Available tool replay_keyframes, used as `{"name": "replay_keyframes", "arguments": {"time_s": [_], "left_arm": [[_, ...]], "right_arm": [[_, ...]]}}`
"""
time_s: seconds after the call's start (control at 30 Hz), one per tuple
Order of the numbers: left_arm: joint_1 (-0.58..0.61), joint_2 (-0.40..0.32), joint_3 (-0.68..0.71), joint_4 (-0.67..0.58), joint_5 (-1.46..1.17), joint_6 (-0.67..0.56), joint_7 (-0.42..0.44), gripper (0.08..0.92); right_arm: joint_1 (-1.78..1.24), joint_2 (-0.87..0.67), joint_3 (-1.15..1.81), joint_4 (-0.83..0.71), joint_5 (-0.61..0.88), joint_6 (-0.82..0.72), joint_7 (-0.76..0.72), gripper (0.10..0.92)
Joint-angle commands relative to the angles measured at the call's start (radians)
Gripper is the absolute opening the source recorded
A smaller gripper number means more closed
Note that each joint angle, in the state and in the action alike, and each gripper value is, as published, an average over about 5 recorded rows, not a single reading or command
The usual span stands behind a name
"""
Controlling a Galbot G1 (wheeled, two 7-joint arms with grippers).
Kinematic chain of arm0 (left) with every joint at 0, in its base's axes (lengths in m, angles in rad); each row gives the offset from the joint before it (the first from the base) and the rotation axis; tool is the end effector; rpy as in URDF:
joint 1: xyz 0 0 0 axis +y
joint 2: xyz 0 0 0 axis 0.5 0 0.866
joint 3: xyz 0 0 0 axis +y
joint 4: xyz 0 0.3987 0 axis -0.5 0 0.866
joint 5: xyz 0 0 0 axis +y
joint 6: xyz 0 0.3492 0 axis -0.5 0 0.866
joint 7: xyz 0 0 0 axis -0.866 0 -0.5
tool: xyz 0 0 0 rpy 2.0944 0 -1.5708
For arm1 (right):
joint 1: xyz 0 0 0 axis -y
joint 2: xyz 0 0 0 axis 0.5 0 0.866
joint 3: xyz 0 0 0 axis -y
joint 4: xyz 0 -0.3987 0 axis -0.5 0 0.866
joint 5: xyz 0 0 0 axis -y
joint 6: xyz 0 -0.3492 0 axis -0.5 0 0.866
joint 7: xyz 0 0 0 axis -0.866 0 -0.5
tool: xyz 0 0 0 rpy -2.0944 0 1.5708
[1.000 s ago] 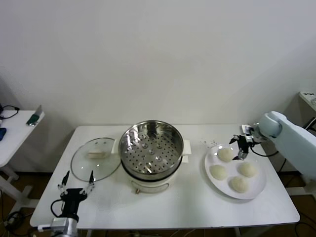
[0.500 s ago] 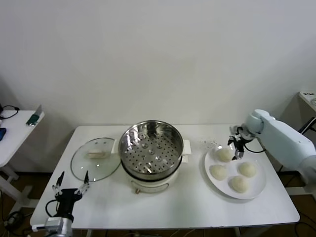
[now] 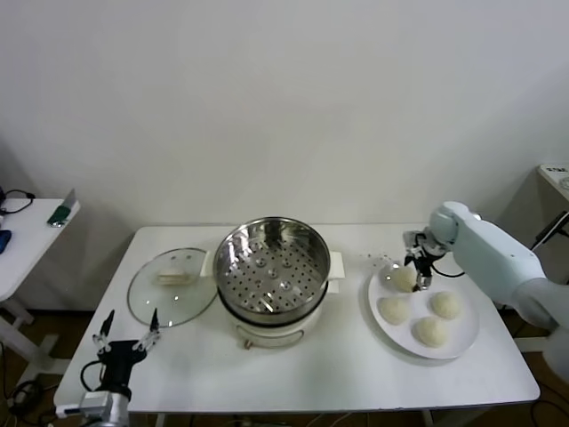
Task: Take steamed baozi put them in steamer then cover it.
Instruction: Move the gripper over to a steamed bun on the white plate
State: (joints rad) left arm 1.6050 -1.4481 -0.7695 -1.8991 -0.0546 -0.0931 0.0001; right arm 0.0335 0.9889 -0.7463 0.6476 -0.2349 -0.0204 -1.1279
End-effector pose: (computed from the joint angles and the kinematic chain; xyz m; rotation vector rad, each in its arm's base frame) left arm 0.1269 0.1149 -0.4023 0.2531 -3.0049 -0.2562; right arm 0.6261 -0.2041 -0.2633 1.1720 -1.3160 1.3068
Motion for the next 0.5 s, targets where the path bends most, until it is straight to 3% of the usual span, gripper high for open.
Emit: {"name": "replay_keyframes", "arguments": {"time_s": [0.03, 0.5], "left_arm": [[0.0, 0.0, -0.002, -0.001, -0.003, 0.001, -0.001, 0.823], [0.007, -0.001, -0.005, -0.007, -0.004, -0.001, -0.001, 0.823]], "right_arm": [[-0.003, 0.026, 0.012, -0.035, -0.024, 0.014, -0.001, 0.771], [0.017, 0.005, 0.001, 0.012, -0.005, 0.036, -0.008, 0.704]]}}
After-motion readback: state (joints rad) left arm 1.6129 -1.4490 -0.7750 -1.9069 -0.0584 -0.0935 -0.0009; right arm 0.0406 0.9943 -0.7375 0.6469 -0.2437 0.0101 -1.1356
